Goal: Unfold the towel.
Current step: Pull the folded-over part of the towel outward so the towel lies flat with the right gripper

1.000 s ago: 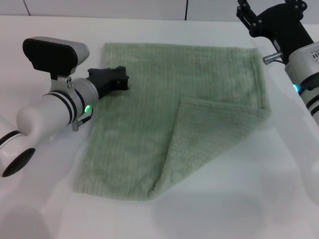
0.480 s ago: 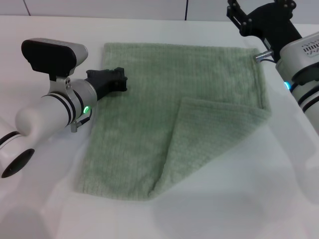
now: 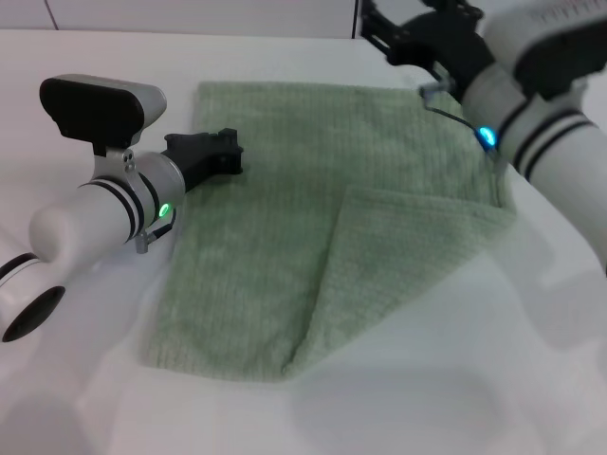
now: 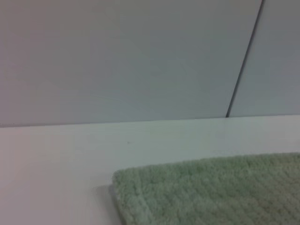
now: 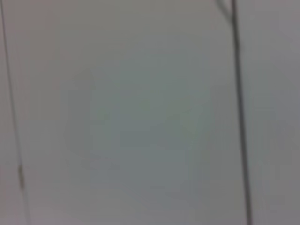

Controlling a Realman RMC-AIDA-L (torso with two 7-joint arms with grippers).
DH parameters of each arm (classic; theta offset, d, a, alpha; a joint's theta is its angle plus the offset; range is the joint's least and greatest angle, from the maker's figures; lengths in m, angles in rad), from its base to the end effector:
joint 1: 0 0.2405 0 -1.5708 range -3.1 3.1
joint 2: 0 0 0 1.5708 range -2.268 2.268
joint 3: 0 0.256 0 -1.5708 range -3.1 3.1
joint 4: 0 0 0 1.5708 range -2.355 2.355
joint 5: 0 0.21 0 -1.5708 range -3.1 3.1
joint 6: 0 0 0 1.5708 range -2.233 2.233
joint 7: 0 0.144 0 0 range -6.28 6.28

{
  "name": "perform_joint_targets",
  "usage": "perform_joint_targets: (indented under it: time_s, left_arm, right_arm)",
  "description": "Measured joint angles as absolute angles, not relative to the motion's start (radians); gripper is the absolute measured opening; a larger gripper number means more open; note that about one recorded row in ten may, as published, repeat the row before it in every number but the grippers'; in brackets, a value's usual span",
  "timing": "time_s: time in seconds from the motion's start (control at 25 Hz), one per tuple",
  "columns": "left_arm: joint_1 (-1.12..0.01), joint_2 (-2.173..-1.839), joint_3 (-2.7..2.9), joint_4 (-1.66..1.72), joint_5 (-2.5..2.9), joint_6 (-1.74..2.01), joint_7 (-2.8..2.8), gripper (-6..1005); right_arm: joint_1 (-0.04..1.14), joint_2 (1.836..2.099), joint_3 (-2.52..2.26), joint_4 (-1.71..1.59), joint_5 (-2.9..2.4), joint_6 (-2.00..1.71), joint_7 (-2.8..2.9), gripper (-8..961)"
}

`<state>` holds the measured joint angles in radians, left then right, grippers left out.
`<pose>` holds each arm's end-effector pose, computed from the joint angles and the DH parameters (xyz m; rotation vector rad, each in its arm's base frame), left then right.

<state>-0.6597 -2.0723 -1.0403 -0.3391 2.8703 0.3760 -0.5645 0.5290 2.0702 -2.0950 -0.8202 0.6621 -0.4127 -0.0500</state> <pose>-0.2735 0.3985 -0.0917 -2.0101 -0.9248 -0.3960 0.1683 0.4008 -0.0744 -1.9589 0.5899 0.7232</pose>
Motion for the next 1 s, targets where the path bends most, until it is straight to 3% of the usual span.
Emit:
perform_joint_targets:
  time_s: [0.52,1.0]
  left_arm:
    - [-0.654,-2.069,-1.04,-0.362,2.876,0.377,-0.565,-2]
    - [-0.644,-2.068,-1.04,-0.375,2.876,0.377,-0.565,-2]
  right_arm:
    - [0.556,2.075,-1.777,-1.29,0.595,0.565,-0.145,784]
    - [0.692,2.075,-1.529,-1.193,0.805,1.022,-0.454,784]
